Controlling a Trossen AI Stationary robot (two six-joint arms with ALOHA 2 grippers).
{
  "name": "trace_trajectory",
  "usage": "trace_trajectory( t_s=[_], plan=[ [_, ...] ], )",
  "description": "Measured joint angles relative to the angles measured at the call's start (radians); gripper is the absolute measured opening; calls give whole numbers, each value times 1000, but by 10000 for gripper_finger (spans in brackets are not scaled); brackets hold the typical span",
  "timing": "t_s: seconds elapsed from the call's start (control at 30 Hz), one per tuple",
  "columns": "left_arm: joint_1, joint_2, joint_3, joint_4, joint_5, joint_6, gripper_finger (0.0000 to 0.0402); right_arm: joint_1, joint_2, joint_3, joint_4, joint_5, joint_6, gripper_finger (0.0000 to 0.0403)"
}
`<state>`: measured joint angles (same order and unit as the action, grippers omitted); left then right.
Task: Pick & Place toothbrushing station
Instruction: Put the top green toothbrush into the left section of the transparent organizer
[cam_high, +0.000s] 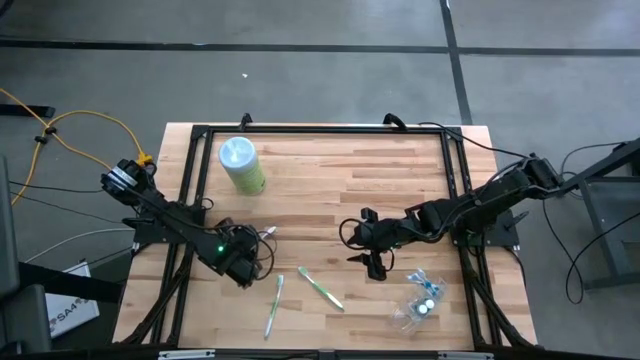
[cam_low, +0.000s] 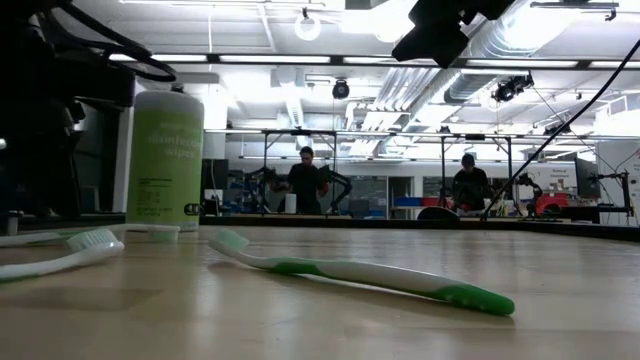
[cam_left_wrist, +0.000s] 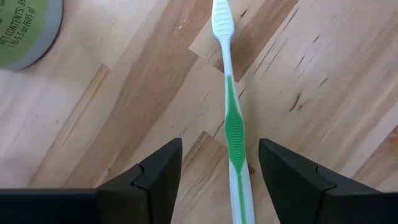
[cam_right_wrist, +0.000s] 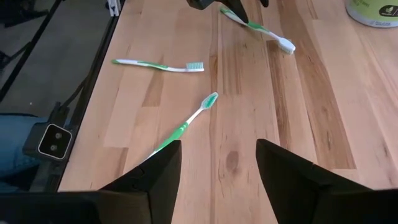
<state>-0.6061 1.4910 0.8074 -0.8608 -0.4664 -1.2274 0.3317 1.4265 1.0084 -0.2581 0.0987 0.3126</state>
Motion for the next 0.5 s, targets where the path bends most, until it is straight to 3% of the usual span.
trace_trajectory(
  t_s=[0.5],
  plan=[
    [116,0,0,117,-12,206,210,0,0,0,0,-14,8,199]
  ],
)
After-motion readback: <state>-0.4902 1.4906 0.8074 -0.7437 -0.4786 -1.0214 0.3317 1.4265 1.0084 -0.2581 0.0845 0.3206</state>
